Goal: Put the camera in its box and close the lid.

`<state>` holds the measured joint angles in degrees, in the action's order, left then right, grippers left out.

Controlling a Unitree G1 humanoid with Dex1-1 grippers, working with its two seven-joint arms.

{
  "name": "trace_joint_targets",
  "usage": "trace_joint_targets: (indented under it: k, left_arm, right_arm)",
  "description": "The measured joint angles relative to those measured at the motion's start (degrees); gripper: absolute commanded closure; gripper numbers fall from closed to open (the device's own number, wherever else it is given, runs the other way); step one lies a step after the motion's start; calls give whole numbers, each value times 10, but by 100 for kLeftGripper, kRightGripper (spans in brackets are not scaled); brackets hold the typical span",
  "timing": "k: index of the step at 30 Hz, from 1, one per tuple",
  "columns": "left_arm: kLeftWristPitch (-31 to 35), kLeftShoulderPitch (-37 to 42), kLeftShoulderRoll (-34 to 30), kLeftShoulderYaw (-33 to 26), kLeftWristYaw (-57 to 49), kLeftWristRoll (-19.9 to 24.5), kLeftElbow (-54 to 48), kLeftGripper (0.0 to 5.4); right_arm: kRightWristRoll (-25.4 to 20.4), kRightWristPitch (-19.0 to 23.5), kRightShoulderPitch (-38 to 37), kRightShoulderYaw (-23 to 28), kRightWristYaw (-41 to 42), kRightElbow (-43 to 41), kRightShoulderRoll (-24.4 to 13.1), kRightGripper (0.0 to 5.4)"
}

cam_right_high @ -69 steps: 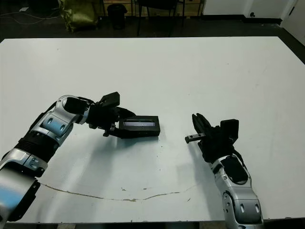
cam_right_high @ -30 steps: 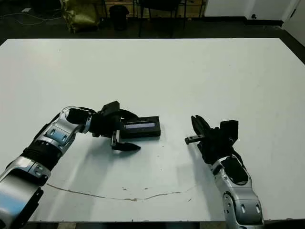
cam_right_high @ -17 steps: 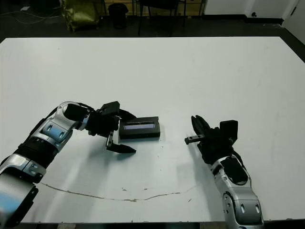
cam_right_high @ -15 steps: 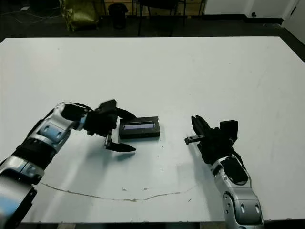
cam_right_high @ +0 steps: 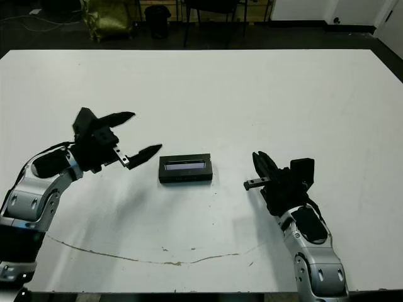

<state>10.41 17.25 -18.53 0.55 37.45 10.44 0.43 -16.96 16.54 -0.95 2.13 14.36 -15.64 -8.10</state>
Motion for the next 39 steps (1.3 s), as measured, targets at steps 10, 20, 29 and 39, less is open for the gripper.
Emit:
trace_joint_targets:
  k: [10,20,29,39]
  left_arm:
    - [-42,-139,164,-70,-234,45,-144,164]
    - [-95,-280,190,-98,-253,99,-215,418]
    - [-201,-327,188,-78,-275,-5,-181,539]
    - [-217,-326,199,-48,-307,-35,-160,539]
  right_arm:
    - [10,1,-14,-7,-16,-34,3,540]
    - [43,-58,-76,-40,-47,-80,42,540]
    - [91,-109,-107,-65,-77,-52,71,540]
    - [83,-79,-104,-53,-98,-53,91,540]
